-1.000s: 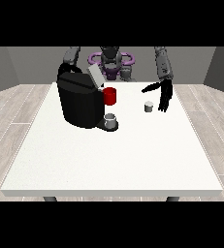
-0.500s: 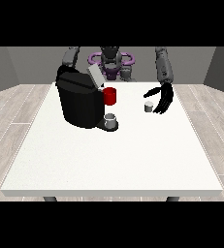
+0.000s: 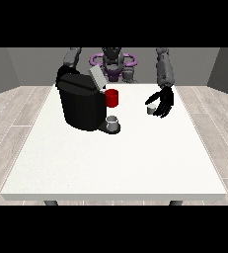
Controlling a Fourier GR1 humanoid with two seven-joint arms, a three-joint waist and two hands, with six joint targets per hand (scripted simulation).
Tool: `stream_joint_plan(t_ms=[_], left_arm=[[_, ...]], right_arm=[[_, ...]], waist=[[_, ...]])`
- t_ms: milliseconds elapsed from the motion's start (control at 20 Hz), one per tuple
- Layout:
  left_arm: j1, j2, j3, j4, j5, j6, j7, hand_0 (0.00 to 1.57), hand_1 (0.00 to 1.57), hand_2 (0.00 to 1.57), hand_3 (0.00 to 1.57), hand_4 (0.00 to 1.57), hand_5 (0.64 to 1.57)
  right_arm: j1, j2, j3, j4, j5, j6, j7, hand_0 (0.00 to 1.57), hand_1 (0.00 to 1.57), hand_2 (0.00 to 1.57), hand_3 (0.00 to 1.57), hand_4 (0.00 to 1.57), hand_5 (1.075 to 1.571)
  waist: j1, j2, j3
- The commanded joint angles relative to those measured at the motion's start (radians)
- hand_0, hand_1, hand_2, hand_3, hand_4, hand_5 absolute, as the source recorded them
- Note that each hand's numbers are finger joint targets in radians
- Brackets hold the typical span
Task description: Insert the coffee pod into the coffee machine and close the lid
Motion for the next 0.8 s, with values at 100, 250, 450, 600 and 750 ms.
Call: stream_joint_plan(t_ms=[100,250,450,600,750], left_arm=[[0.006,-0.018,0.001,0.064,-0.049,0.090,-0.067,0.82,0.82,0.97,0.74,0.39,1.571],[0.015,-0.012,-0.008,0.078,-0.082,0.137,-0.099,0.97,0.97,1.09,0.86,0.32,1.571],[-0.050,0.023,-0.010,0.128,-0.122,0.150,-0.072,0.97,0.97,1.05,0.79,0.32,1.571],[-0.095,0.045,-0.015,0.098,-0.125,0.073,-0.041,1.17,1.17,1.29,1.18,0.41,1.571],[-0.118,0.062,0.002,0.093,-0.112,0.058,-0.098,1.32,1.32,1.43,1.41,0.55,1.571]], right_arm=[[-0.006,-0.006,-0.009,-0.030,-0.032,0.022,0.034,0.00,0.00,0.00,0.00,0.51,1.571],[0.045,0.025,0.018,-0.021,-0.014,0.004,-0.032,0.00,0.00,0.00,0.00,0.52,1.571],[-0.003,0.029,0.045,-0.067,0.003,-0.022,0.003,0.00,0.00,0.00,0.00,0.43,1.571],[-0.027,-0.017,-0.038,0.022,-0.044,0.009,-0.011,0.00,0.00,0.00,0.00,0.42,1.571],[0.005,0.000,-0.027,0.043,-0.055,0.026,-0.084,0.00,0.00,0.00,0.00,0.43,1.571]], waist=[[-0.004,-0.002,-0.0007],[-0.004,0.003,-0.0006],[-0.040,0.057,-0.0009],[-0.003,0.026,-0.0003],[-0.009,0.044,-0.0002]])
